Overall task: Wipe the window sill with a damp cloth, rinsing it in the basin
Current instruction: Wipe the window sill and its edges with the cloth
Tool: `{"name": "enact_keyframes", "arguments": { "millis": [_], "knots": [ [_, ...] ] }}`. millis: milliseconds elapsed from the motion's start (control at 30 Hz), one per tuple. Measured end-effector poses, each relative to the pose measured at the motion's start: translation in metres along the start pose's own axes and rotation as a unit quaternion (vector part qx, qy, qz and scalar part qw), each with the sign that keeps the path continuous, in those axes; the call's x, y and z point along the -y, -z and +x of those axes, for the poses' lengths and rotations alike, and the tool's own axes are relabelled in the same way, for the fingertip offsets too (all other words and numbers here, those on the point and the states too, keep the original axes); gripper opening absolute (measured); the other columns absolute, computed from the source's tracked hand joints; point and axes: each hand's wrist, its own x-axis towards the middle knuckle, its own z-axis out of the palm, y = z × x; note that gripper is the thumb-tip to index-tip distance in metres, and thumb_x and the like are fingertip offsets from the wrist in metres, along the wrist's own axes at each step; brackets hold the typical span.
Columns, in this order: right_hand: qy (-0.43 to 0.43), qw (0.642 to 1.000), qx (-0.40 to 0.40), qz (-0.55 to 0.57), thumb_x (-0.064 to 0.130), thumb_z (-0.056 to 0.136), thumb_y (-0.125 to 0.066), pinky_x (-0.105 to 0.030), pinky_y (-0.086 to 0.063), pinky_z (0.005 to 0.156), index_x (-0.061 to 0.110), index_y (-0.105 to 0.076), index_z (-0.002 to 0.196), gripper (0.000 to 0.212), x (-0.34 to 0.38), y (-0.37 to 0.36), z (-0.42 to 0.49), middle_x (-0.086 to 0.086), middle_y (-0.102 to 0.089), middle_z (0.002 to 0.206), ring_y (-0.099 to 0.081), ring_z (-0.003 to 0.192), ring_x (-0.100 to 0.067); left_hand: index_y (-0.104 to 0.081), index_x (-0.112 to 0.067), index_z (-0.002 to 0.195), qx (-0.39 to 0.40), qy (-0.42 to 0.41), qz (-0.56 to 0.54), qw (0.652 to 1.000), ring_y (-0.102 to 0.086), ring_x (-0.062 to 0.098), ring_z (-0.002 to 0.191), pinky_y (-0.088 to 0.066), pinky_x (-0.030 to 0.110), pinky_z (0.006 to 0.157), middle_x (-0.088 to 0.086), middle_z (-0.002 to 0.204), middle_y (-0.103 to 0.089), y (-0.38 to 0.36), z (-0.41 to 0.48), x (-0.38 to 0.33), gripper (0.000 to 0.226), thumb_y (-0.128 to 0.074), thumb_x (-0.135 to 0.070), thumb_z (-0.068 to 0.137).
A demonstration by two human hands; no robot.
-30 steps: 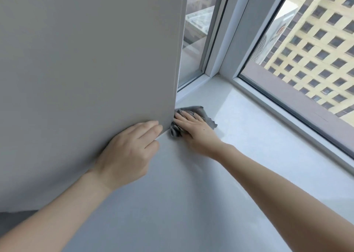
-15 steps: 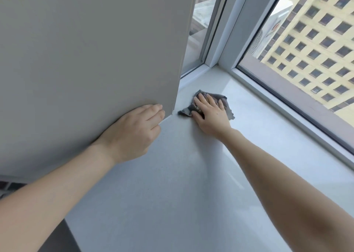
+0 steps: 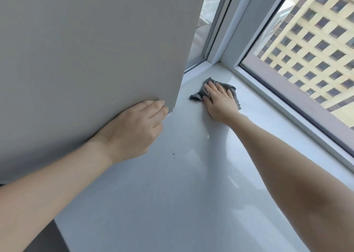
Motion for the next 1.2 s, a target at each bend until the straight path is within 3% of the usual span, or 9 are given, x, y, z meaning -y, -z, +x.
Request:
{"name": "enact_keyframes", "arguments": {
  "millis": [100, 267, 400, 567, 767, 967, 1100, 1133, 1200],
  "knots": [
    [0.021, 1.000, -0.011, -0.002, 0.031, 0.098, -0.033, -0.048, -0.007, 0.114, 0.022, -0.034, 0.141, 0.044, 0.027, -0.002, 0.001, 0.002, -0.019, 0.156, -0.011, 0.144, -0.021, -0.064, 0.001, 0.067, -0.003, 0.002, 0.014, 1.000, -0.059, 0.036, 0.102, -0.035, 0.039, 0.092, 0.023, 0.106, -0.066, -0.001, -0.001, -0.001, 0.056, -0.010, 0.001, 0.081],
    [0.285, 0.958, 0.032, -0.002, 0.038, 0.091, -0.024, -0.038, -0.016, 0.113, 0.022, -0.041, 0.140, 0.054, 0.030, -0.006, -0.043, 0.007, -0.032, 0.151, -0.023, 0.141, -0.014, -0.059, -0.003, 0.065, -0.005, -0.007, 0.006, 1.000, -0.061, 0.034, 0.085, -0.033, 0.039, 0.073, 0.022, 0.095, -0.065, 0.010, 0.034, 0.004, 0.031, -0.028, -0.005, 0.067],
    [0.121, 0.992, -0.015, 0.019, 0.030, 0.097, -0.033, -0.039, -0.018, 0.114, 0.024, -0.041, 0.139, 0.043, -0.012, 0.008, 0.024, 0.006, -0.031, 0.151, -0.023, 0.141, -0.014, -0.057, -0.008, 0.065, -0.023, -0.050, 0.054, 0.997, -0.058, 0.033, 0.081, -0.031, 0.038, 0.074, 0.016, 0.086, -0.063, 0.017, 0.069, 0.013, 0.041, -0.017, -0.003, 0.070],
    [-0.031, 0.998, -0.050, 0.022, 0.024, 0.100, -0.031, -0.039, -0.016, 0.111, 0.017, -0.039, 0.135, 0.037, -0.017, 0.019, 0.069, -0.002, -0.036, 0.147, -0.028, 0.136, -0.022, -0.069, -0.014, 0.090, 0.075, -0.066, 0.189, 0.977, -0.051, 0.031, 0.116, -0.024, 0.041, 0.094, 0.015, 0.123, -0.059, 0.003, 0.063, 0.007, 0.052, -0.019, -0.016, 0.076],
    [-0.025, 0.999, -0.031, 0.030, 0.027, 0.099, -0.032, -0.042, -0.009, 0.116, 0.021, -0.033, 0.141, 0.043, -0.013, 0.013, 0.058, 0.001, -0.024, 0.154, -0.016, 0.143, -0.020, -0.054, -0.005, 0.116, 0.109, -0.042, 0.324, 0.939, -0.040, 0.041, 0.126, 0.004, 0.055, 0.108, 0.023, 0.130, -0.050, 0.010, 0.065, 0.006, 0.053, -0.013, -0.015, 0.084],
    [0.165, 0.982, 0.019, 0.090, 0.029, 0.090, -0.027, -0.042, -0.006, 0.116, 0.022, -0.039, 0.141, 0.053, 0.045, -0.020, -0.089, 0.006, -0.026, 0.153, -0.015, 0.143, -0.016, -0.062, -0.010, 0.089, 0.085, -0.059, 0.279, 0.955, -0.055, 0.035, 0.108, -0.009, 0.051, 0.112, 0.011, 0.092, -0.066, 0.006, 0.068, 0.008, 0.038, -0.025, -0.005, 0.086],
    [0.291, 0.945, 0.088, 0.118, 0.020, 0.093, -0.032, -0.038, -0.003, 0.117, 0.025, -0.036, 0.142, 0.050, 0.053, -0.023, -0.193, 0.012, -0.022, 0.153, -0.011, 0.144, -0.010, -0.065, -0.014, 0.087, 0.089, -0.076, 0.261, 0.958, -0.056, 0.032, 0.108, -0.007, 0.050, 0.113, 0.006, 0.089, -0.067, 0.007, 0.067, 0.011, 0.033, -0.032, -0.010, 0.086],
    [0.276, 0.938, 0.114, 0.176, 0.023, 0.096, -0.033, -0.036, -0.009, 0.117, 0.028, -0.039, 0.140, 0.046, 0.052, -0.016, -0.204, 0.016, -0.025, 0.152, -0.016, 0.143, -0.005, -0.065, -0.015, 0.090, 0.096, -0.077, 0.262, 0.957, -0.054, 0.032, 0.110, -0.004, 0.051, 0.113, 0.005, 0.091, -0.066, 0.008, 0.066, 0.011, 0.037, -0.029, -0.010, 0.086],
    [0.102, 0.886, 0.194, 0.408, 0.036, 0.097, -0.040, -0.029, -0.040, 0.100, 0.034, -0.052, 0.128, 0.034, 0.053, 0.022, -0.207, 0.022, -0.046, 0.138, -0.047, 0.121, 0.004, -0.065, -0.016, 0.093, 0.100, -0.077, 0.269, 0.955, -0.051, 0.032, 0.114, 0.000, 0.052, 0.113, 0.004, 0.096, -0.066, 0.009, 0.066, 0.011, 0.045, -0.022, -0.009, 0.085]
  ]
}}
